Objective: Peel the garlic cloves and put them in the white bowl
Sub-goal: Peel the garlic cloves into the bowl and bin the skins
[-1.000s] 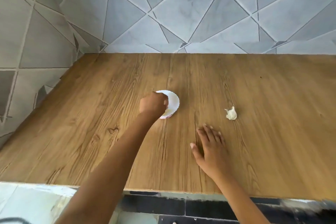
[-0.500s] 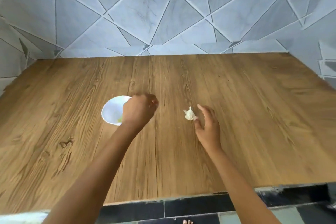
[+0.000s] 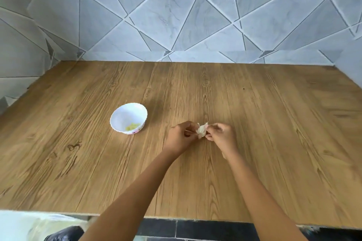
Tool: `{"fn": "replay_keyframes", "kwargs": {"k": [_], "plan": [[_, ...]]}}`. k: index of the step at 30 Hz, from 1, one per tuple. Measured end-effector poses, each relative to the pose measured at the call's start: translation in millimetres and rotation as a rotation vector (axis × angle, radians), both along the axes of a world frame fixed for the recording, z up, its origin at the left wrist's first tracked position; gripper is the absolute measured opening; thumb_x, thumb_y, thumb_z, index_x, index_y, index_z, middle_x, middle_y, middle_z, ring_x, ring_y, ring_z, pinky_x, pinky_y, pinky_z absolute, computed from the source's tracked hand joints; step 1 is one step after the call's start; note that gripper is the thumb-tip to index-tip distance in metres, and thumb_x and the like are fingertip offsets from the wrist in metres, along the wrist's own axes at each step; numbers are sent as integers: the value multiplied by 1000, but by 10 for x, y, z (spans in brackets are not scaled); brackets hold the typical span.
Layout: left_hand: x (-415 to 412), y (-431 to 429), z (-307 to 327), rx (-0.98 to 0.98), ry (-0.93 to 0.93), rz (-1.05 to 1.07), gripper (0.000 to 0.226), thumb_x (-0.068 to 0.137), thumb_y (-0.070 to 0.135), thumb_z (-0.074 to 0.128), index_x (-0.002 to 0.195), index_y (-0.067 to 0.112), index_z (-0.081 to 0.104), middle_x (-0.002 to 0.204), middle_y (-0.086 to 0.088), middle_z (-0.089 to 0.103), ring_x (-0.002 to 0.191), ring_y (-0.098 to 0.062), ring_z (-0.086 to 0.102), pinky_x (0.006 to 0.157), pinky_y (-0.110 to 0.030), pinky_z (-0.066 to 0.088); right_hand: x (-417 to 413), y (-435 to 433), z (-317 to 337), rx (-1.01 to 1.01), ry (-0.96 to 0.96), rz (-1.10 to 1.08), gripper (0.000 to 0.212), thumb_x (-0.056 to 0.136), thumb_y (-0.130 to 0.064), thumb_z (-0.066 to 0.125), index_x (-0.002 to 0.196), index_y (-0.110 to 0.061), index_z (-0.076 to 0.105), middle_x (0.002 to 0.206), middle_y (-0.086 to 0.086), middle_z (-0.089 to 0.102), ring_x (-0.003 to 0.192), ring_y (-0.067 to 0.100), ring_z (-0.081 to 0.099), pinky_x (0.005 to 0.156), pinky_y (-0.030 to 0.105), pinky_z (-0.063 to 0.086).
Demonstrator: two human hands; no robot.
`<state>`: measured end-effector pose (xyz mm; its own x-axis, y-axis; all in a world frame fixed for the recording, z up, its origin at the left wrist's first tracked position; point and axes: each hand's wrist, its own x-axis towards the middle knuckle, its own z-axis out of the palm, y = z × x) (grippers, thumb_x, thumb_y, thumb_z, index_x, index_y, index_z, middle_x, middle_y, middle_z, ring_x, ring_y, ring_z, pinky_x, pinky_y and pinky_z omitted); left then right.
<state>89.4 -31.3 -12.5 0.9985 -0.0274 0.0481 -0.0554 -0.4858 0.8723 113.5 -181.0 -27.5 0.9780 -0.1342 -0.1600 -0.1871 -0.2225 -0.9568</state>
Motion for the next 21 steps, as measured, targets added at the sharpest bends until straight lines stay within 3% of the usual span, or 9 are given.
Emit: {"fn": "replay_keyframes", "kwargs": {"k": [2,4,7,9,15,21], "plan": [[20,-28,7,-29,31,48,21,74,16,80,92,12,69,82,3,68,71,-10,64,70,-26,56,-15,9,35,9,3,33,11,87,-17,66,77,-11,67,76,8,71,65,11,68,70,28,58],[21,-34,29,-100,74,72,21,75,18,80,92,10,68,80,0,67,67,-11,62,68,-29,56,-66,11,104,52,-6,78,8,89,-18,64,82,-14,66,81,5,70,71,8,67,68,20,56],[-22,-1,100,-269,141,73,23,77,15,78,96,8,67,81,-4,67,69,-13,63,67,-27,55,-155,29,186,247,28,158,6,92,-15,60,95,-13,64,95,0,69,88,7,67,76,20,55],[-54,46,151,-332,164,57,24,77,16,78,97,6,68,85,-11,70,73,-15,65,70,-25,56,-194,52,207,423,102,177,14,92,-14,60,104,-8,61,105,6,68,98,14,67,82,25,55],[-45,218,287,-197,198,-18,16,78,17,77,88,5,73,81,-12,72,67,-10,63,63,-17,49,-268,160,225,574,163,156,37,85,-12,65,121,-5,59,108,12,69,101,20,67,83,20,55],[-62,288,254,-159,200,30,5,82,1,68,85,0,72,79,-17,71,67,-14,66,66,-22,55,-303,216,208,539,160,171,34,87,-5,63,120,0,60,104,10,70,97,20,68,72,16,55]]}}
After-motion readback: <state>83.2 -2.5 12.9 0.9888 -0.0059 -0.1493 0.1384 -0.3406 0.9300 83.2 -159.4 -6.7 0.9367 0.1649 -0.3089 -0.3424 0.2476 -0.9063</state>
